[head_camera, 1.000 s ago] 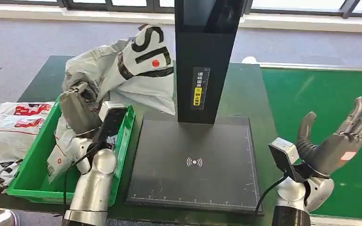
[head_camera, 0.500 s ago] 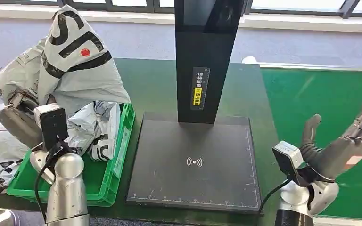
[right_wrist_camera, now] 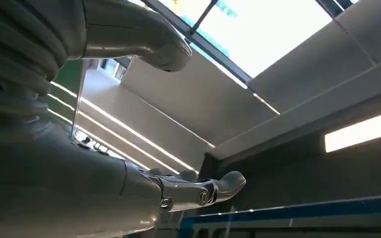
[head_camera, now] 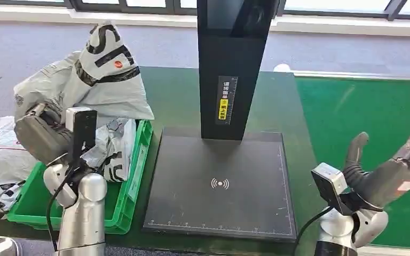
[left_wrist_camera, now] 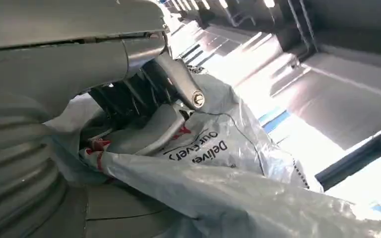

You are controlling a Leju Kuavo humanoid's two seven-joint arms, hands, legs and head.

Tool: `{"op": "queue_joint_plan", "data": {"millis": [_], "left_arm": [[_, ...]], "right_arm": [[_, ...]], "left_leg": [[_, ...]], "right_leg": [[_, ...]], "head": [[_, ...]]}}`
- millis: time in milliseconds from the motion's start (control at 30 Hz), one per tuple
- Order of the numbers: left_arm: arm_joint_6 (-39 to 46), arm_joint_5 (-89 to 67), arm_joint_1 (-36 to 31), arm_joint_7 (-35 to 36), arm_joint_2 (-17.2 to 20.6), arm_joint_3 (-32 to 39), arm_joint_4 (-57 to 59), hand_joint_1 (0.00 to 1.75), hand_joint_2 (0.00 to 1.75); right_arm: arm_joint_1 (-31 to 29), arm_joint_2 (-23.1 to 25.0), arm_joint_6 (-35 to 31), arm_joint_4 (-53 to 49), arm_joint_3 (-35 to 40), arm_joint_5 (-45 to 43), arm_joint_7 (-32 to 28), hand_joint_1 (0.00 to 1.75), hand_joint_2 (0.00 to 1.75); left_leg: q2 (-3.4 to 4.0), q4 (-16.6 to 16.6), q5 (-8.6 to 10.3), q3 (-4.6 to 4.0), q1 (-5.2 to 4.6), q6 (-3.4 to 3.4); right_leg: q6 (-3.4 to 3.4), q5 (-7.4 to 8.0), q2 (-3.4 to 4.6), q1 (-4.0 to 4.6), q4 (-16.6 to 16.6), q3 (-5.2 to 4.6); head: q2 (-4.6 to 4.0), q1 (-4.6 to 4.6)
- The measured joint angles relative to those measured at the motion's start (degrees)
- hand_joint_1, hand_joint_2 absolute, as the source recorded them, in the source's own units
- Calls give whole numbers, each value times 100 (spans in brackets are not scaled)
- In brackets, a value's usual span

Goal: Moved the parcel from conveyor to table for the left to box.

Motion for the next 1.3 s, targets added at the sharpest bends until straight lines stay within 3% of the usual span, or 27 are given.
{"op": "queue_joint_plan", "data": {"millis": [667,1300], "left_arm": [[-57,-226,366,1099,149,-520,382,175,175],[-31,168,490,903,151,-223,151,175,175]], "right_arm": [[123,-15,0,-111,0,79,223,0,175],[170,-22,0,-125,0,127,238,0,175]], "left_leg": [[1,-1,-1,-1,0,0],[0,-1,-1,-1,1,0]], "right_leg": [[0,0,0,0,0,1],[0,-1,-1,1,0,0]], "head": [[-2,0],[-2,0]]}}
